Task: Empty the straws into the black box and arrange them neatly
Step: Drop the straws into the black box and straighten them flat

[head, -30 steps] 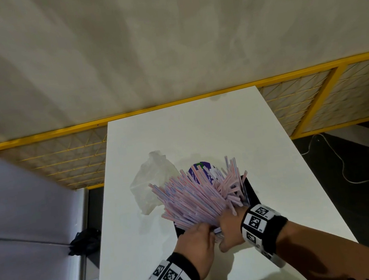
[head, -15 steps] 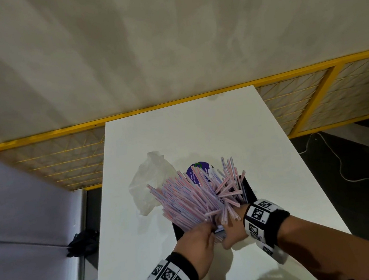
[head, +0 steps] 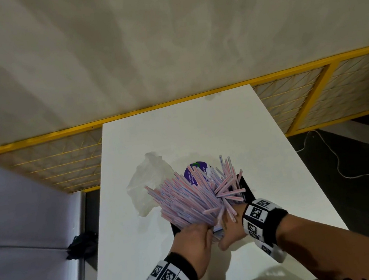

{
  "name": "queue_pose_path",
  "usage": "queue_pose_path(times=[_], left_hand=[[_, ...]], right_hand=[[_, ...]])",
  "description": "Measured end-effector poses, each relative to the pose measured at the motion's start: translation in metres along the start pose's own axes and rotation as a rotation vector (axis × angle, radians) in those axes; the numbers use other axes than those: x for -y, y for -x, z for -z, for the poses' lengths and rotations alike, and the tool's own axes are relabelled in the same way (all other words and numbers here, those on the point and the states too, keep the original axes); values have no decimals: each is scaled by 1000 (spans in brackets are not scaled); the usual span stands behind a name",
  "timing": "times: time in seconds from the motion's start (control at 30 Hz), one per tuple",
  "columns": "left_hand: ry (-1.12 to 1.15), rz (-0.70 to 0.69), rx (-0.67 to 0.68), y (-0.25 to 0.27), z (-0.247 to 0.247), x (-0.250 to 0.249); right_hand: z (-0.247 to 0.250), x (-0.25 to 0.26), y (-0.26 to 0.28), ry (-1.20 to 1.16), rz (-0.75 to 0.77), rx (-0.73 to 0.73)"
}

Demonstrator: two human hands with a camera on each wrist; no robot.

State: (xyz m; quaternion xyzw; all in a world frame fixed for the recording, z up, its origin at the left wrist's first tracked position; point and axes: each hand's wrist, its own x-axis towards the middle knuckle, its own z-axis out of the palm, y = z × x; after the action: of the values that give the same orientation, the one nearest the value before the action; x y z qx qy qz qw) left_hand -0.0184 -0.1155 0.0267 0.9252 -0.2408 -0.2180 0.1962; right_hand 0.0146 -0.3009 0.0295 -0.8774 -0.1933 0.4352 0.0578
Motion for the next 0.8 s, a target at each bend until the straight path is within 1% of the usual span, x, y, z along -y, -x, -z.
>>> queue_pose_path(times=[0.07,0.13,0.23,0.33,0.4,0.47,0.57,0.67,0.8], left_hand=[[-40,9,-9,0,3,0],[-18,37,-9,0,5,1],[24,47,8,-1,8,1],[10,37,18,-2,8,2],[9,22,31,-2,7,2],[19,-22,38,-2,5,-1],[63,-93,11,-1,5,-9],[98,-77,-15,-1,3,-12],[39,-63,-51,-3,1,-11]], right_hand=[[1,-1,6,14,9,-94],[4,-5,14,-35,35,-160],[13,-16,29,-38,57,-186],[20,-28,44,15,38,-231],[21,-33,51,11,15,-255],[17,-34,57,-35,-6,-303],[9,-32,63,-148,4,-410],[5,-33,69,-240,26,-496],[-6,-35,74,-312,-40,-645]])
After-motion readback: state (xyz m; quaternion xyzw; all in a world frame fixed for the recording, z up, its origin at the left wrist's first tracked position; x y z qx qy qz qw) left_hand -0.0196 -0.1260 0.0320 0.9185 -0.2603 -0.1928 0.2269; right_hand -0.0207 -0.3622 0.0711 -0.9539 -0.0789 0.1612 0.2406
